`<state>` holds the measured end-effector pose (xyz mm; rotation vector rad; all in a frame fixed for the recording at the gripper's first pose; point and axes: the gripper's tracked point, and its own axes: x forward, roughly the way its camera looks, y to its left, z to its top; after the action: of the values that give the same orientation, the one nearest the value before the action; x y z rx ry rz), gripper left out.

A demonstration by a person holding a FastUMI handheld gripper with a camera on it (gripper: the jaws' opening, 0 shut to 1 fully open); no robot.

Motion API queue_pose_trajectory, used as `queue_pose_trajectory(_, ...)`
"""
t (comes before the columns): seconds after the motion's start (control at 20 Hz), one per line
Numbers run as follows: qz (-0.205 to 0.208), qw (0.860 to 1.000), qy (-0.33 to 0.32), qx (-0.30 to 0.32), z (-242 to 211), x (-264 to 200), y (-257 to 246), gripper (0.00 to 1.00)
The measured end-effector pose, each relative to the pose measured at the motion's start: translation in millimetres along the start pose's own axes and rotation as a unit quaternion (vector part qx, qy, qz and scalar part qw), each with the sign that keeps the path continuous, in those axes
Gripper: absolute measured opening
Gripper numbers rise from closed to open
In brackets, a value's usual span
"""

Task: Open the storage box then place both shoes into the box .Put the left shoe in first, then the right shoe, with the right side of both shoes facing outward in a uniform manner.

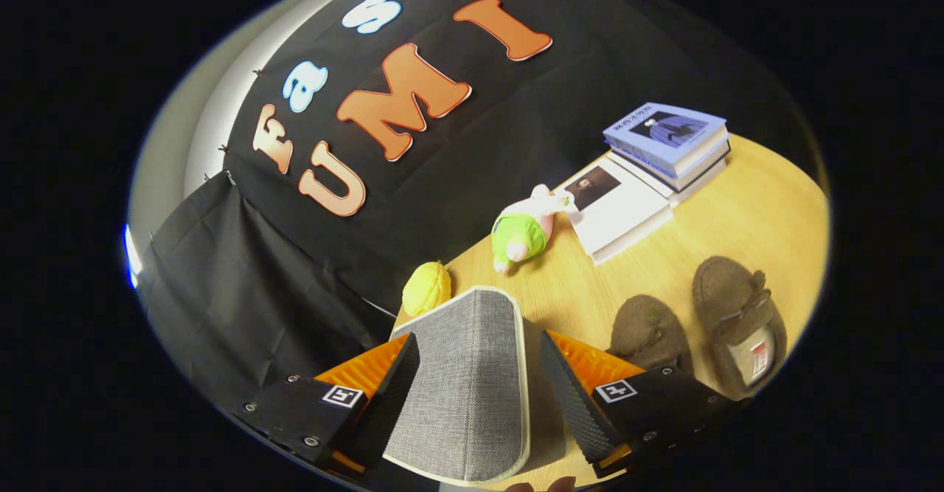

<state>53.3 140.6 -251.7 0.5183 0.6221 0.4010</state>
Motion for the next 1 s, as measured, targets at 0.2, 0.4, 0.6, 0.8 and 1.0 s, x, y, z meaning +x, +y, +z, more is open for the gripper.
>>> queue_pose_trajectory(0.2, 0.016, 0.999, 0.025, 0.034, -19, 9, -3, 0.98)
queue_pose_trajectory(0.4, 0.02, 0.997, 0.044, 0.055, -34, 15, -7, 0.98)
queue_pose_trajectory(0.6, 0.03, 0.995, 0.055, 0.072, -45, 20, -10, 0.98)
queue_pose_trajectory(0.8, 0.038, 0.992, 0.072, 0.097, -60, 23, -12, 0.98)
queue_pose_trajectory(1.0, 0.048, 0.989, 0.087, 0.11, -71, 27, -9, 0.98)
